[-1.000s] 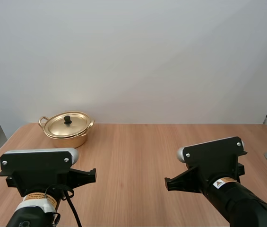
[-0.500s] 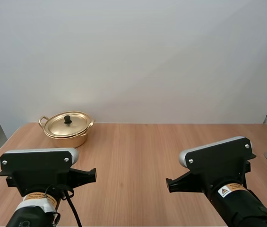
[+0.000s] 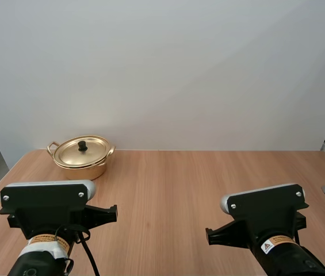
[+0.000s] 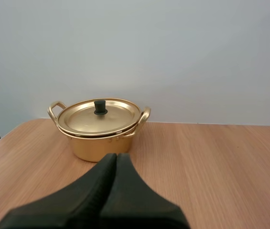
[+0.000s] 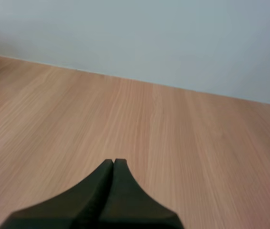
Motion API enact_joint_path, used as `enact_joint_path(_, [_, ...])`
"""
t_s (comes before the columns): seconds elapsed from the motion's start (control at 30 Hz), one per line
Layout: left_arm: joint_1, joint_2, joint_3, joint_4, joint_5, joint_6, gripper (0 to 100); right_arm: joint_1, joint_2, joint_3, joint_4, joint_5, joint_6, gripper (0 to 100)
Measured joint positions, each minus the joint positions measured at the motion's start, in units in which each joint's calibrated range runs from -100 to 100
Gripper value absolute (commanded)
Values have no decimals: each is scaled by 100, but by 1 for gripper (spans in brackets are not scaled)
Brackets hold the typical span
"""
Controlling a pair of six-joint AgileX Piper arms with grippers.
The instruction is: Open the pot, put the car inside, and close it
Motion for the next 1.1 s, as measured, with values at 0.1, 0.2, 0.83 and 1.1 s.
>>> enact_joint_path(0.1, [0, 0, 0, 0, 0, 0, 0, 15, 0, 0, -348, -147, 366, 0])
enact_joint_path(0.2, [0, 0, 0, 0, 0, 0, 0, 15, 0, 0, -450, -147, 526, 0])
enact_joint_path(0.83, [0, 0, 0, 0, 0, 0, 0, 15, 0, 0, -646, -165, 972, 0])
enact_joint_path(1.1, [0, 0, 0, -140, 178, 0, 0, 15, 0, 0, -646, -165, 972, 0])
